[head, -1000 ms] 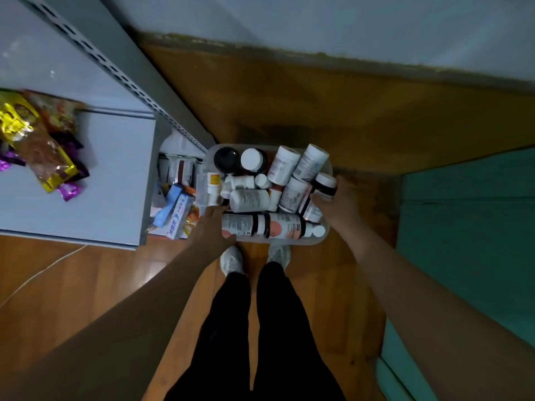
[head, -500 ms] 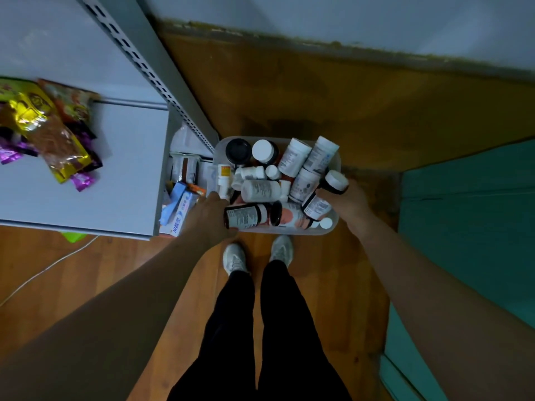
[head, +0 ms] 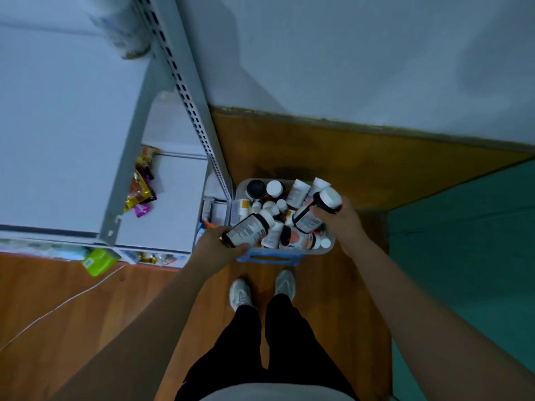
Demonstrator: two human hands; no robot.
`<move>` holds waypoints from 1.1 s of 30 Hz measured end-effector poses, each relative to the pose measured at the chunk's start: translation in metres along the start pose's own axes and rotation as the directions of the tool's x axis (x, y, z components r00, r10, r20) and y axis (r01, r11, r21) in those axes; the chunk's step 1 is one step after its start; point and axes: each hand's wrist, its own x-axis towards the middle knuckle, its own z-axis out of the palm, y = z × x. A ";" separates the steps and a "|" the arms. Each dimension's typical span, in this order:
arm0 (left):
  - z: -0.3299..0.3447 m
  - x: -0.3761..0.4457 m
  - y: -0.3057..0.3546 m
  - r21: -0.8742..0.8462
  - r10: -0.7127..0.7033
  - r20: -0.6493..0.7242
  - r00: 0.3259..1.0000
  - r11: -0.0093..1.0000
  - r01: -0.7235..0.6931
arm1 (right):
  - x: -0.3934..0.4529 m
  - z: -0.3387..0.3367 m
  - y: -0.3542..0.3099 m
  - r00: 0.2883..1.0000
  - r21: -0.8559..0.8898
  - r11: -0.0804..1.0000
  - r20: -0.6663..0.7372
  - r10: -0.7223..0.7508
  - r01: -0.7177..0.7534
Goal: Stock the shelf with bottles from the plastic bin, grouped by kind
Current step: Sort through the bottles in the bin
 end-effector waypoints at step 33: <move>-0.144 -0.297 0.093 -0.685 -0.032 -0.678 0.735 0.390 -0.615 | -0.274 0.120 -0.272 0.593 0.485 0.850 0.629 -0.502 0.205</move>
